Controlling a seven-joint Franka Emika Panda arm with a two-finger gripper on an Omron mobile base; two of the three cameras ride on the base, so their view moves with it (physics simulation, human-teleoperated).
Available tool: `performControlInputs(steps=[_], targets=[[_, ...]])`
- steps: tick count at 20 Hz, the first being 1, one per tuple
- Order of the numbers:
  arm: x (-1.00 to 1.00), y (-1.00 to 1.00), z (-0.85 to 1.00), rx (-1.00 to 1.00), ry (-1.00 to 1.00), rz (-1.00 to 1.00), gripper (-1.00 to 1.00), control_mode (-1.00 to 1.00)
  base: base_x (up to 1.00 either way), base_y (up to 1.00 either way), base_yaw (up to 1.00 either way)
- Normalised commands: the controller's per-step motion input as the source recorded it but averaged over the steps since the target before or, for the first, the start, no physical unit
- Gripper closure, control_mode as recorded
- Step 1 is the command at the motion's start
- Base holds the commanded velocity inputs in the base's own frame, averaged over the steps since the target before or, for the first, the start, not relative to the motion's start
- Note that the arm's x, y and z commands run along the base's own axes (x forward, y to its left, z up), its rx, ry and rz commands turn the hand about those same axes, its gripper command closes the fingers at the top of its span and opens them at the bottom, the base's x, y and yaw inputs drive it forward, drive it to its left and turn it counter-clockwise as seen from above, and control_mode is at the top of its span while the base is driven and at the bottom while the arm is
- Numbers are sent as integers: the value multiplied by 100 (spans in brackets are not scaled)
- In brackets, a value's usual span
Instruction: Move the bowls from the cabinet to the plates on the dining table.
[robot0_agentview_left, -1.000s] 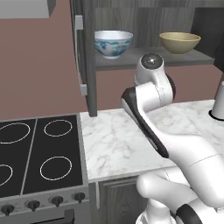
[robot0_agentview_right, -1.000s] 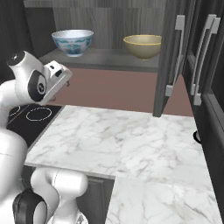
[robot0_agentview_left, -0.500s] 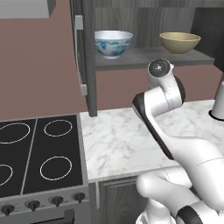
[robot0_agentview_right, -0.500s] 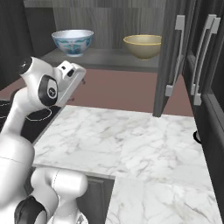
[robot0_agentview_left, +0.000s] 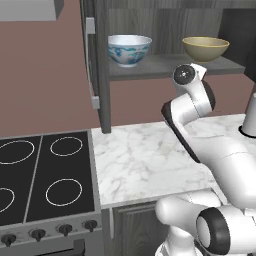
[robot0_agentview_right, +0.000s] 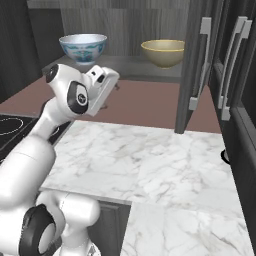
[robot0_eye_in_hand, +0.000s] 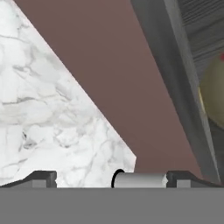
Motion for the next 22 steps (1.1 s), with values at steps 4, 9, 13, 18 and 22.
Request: performControlInputs(steps=[4, 9, 13, 18, 22], targets=[[48, -30, 47, -5, -5, -10, -100, -100, 0, 0, 0], [44, -24, 52, -2, -5, -10, -100, -100, 0, 0, 0], [37, -19, 39, 0, -3, -9, -100, -100, 0, 0, 0], [31, -17, 17, 0, 0, -7, -100, -100, 0, 0, 0], [29, -21, 8, 0, 0, -3, -100, -100, 0, 0, 0]])
